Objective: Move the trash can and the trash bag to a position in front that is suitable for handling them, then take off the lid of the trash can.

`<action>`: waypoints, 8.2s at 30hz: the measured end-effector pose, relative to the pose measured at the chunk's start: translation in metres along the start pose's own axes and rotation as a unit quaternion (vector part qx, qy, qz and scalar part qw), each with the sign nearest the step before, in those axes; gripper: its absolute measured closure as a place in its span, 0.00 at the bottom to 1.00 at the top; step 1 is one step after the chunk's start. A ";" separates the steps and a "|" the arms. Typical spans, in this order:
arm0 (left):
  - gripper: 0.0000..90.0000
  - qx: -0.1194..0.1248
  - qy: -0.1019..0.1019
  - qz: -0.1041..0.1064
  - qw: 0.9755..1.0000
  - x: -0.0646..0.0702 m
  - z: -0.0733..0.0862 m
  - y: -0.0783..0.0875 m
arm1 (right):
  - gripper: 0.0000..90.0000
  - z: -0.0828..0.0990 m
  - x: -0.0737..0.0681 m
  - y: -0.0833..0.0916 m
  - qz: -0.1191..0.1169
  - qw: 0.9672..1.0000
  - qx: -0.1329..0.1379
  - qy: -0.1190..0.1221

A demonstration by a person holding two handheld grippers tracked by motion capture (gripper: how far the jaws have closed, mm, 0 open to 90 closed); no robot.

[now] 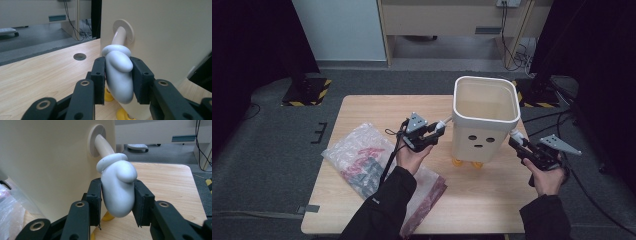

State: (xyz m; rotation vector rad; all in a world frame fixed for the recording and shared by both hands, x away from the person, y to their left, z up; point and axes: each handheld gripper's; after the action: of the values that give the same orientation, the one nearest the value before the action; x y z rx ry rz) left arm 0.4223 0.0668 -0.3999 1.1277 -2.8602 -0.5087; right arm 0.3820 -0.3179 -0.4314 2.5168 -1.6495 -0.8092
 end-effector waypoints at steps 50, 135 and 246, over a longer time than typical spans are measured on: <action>0.75 -0.029 0.032 -0.045 0.998 -0.028 0.033 0.133 | 0.73 0.023 -0.097 -0.022 -0.118 0.990 -0.059 0.048; 0.00 -0.257 0.000 -0.076 0.963 -0.060 0.193 0.132 | 0.17 -0.140 -0.145 -0.077 -0.137 0.989 0.008 0.053; 0.00 -0.256 -0.005 -0.067 0.964 -0.058 0.192 0.130 | 0.63 -0.153 -0.052 -0.018 0.000 0.995 0.101 -0.015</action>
State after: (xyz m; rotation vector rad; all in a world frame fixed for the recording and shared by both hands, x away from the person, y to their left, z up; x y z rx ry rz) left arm 0.3523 0.2503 -0.5364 1.2103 -2.4371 -1.1750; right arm 0.4475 -0.3044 -0.2829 2.6452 -1.8278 -0.7176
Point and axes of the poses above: each handheld gripper's, and its own axes: y roughly backward along the jaws, z roughly out of its underside, x roughly to its right, and after that the axes turned 15 degrees about -y, right-handed
